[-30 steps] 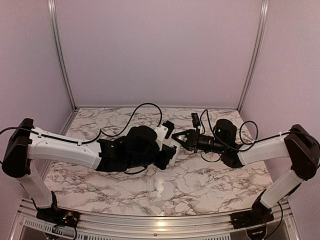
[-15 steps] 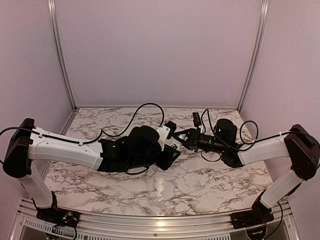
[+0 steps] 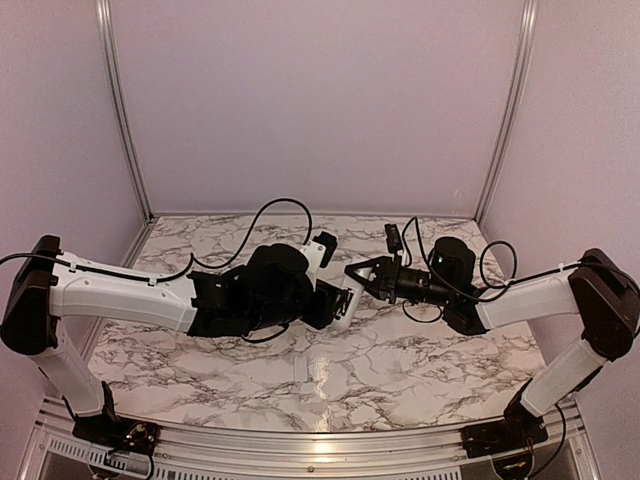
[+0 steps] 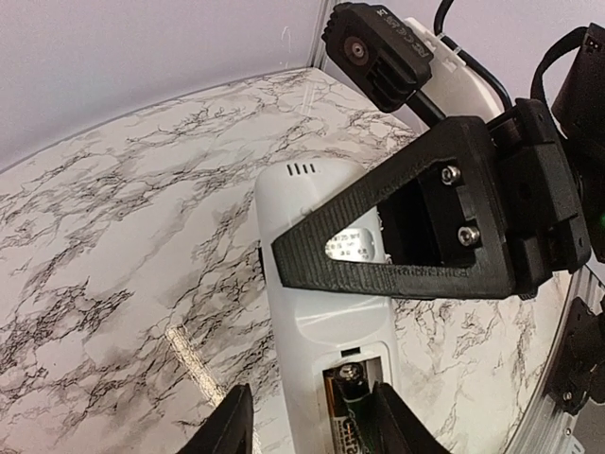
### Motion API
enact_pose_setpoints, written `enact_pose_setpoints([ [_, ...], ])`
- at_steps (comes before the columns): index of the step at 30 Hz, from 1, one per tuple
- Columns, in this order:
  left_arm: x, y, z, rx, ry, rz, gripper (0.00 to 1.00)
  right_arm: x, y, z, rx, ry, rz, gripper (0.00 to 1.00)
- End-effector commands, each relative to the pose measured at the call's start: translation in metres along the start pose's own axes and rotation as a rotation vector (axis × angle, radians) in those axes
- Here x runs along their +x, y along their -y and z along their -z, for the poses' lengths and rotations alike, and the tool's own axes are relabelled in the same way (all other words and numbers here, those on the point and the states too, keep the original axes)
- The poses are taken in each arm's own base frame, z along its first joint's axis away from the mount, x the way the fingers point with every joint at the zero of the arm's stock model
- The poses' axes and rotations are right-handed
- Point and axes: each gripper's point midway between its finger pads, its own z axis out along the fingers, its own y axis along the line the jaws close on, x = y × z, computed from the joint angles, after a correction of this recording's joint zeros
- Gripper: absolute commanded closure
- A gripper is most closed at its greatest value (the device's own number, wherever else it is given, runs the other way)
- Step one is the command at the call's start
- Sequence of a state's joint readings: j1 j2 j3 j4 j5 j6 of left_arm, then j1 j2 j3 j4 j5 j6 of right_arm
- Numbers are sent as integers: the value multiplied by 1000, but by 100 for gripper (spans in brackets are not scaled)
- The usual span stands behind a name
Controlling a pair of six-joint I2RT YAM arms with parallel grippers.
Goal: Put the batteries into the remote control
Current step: Place the battery in the battery compartment, then load the battery into the battery compartment.
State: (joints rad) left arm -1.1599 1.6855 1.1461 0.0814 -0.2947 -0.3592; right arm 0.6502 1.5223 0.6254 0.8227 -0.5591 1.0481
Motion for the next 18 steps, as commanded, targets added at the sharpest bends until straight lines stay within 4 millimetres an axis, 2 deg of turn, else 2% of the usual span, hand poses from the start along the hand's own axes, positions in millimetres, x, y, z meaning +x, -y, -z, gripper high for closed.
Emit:
enact_pose_setpoints([
  [1, -3, -20, 18, -41, 16, -37, 49, -2, -23, -1, -80, -20, 28, 100],
  [4, -14, -12, 35, 29, 66, -80, 35, 3, -18, -2, -76, -43, 23, 100],
  [7, -21, -3, 51, 100, 93, -140, 26, 8, -15, -2, -73, -63, 21, 100],
  [10, -19, 5, 61, 158, 86, -222, 26, 13, -12, -2, -72, -82, 17, 100],
  [13, -10, 15, 76, 249, 76, -387, 27, 17, -13, -3, -78, -111, 26, 100],
  [18, 14, 19, 86, 328, 12, -606, 38, 34, -12, -6, -75, -189, 47, 100],
])
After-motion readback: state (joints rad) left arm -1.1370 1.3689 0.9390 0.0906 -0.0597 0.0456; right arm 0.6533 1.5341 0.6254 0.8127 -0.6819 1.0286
